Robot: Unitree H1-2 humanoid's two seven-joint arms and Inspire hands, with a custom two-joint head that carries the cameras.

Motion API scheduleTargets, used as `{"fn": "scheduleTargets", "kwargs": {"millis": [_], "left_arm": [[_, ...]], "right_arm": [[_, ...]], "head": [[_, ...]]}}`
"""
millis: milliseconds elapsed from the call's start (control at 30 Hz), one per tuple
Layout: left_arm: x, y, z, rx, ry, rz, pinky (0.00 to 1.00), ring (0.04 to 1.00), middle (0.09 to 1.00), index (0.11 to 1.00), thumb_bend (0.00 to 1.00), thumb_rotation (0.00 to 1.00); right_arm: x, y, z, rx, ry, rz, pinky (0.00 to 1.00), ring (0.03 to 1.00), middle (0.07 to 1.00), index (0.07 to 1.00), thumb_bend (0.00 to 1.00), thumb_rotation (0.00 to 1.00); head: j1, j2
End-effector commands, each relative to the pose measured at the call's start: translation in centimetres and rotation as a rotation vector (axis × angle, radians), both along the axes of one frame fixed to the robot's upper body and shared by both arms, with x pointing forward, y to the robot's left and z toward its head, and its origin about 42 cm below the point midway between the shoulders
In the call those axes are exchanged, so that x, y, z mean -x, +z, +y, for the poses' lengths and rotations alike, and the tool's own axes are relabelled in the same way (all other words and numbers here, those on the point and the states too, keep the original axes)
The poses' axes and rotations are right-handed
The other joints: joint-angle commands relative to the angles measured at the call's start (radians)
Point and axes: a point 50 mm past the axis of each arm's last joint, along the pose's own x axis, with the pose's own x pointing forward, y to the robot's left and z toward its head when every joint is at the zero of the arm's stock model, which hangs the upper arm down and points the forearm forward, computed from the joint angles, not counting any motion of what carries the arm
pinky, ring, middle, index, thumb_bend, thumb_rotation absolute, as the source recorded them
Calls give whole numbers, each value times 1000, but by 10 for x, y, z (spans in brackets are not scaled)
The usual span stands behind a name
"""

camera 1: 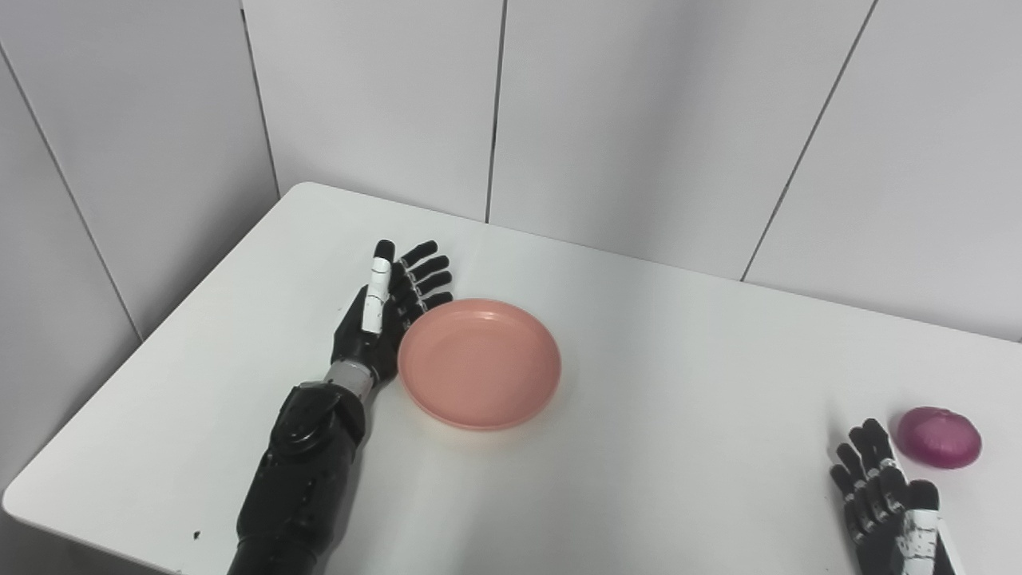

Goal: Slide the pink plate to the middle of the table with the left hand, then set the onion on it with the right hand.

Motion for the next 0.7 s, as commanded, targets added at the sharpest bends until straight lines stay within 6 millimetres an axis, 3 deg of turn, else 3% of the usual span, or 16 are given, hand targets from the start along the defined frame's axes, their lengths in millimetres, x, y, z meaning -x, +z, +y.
{"fn": "scheduleTargets", "kwargs": {"millis": [0, 300, 467, 667], "left_arm": [[13, -23, -15, 13, -15, 92, 746, 818, 803, 775, 792, 924], [22, -26, -51, 5, -119, 127, 787, 831, 827, 788, 764, 949], [28, -27, -71, 55, -152, 151, 820, 849, 835, 812, 756, 926], [36, -33, -80, 106, -205, 215, 895, 881, 854, 847, 741, 932]], "right_arm": [[12, -23, 15, -48, 8, 77, 1000, 1000, 997, 1000, 862, 1000], [10, -25, 24, -48, -5, 59, 1000, 1000, 974, 1000, 894, 971], [8, -27, 31, -33, -10, 43, 1000, 997, 963, 1000, 827, 996], [6, -26, 48, -49, -11, 63, 1000, 1000, 960, 1000, 752, 1000]], "head": [[-9, 2], [-61, 14], [-101, 23], [-198, 43]]}}
